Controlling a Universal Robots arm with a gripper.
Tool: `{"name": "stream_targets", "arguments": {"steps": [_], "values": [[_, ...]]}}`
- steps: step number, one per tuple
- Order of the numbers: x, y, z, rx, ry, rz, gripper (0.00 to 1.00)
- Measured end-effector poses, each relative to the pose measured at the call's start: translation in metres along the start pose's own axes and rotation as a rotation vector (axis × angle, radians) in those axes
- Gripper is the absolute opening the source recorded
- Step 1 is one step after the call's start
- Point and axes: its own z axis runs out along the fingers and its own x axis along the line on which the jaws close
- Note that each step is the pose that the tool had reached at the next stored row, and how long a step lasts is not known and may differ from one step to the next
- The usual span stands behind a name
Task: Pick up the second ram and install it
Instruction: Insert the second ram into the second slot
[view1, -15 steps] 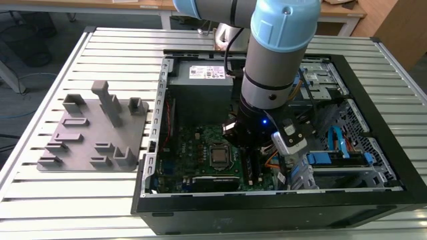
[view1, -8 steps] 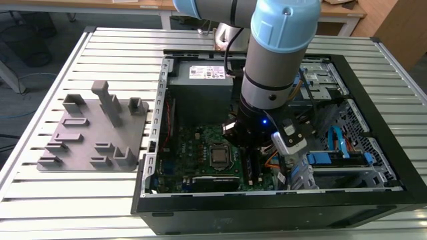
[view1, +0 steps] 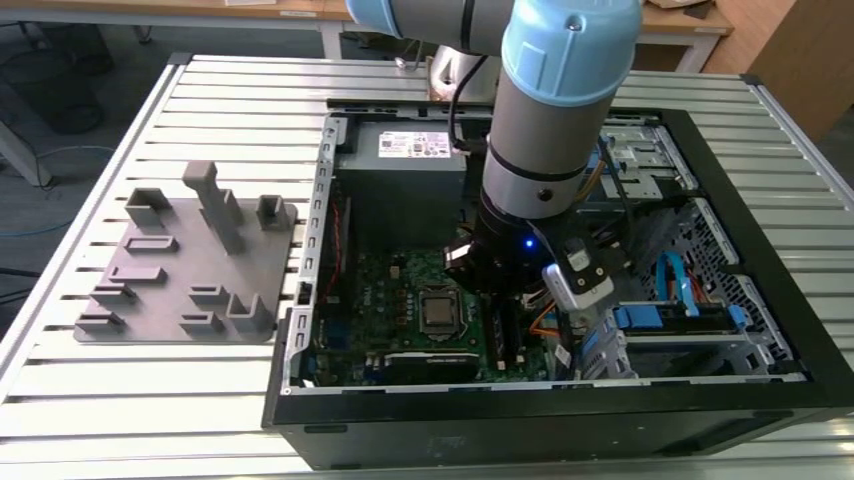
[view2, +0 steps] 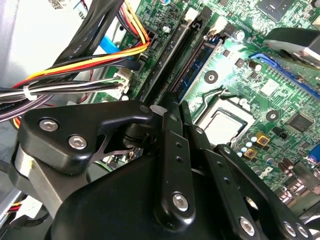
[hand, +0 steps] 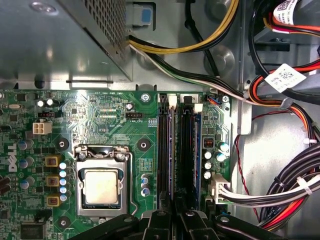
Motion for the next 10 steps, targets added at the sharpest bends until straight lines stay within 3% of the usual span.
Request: {"name": "stream_targets", "arguments": {"steps": [10], "values": [[-0.0003,0.0003,0.0013,0.0023,0.0002,0.001,0.14]]}}
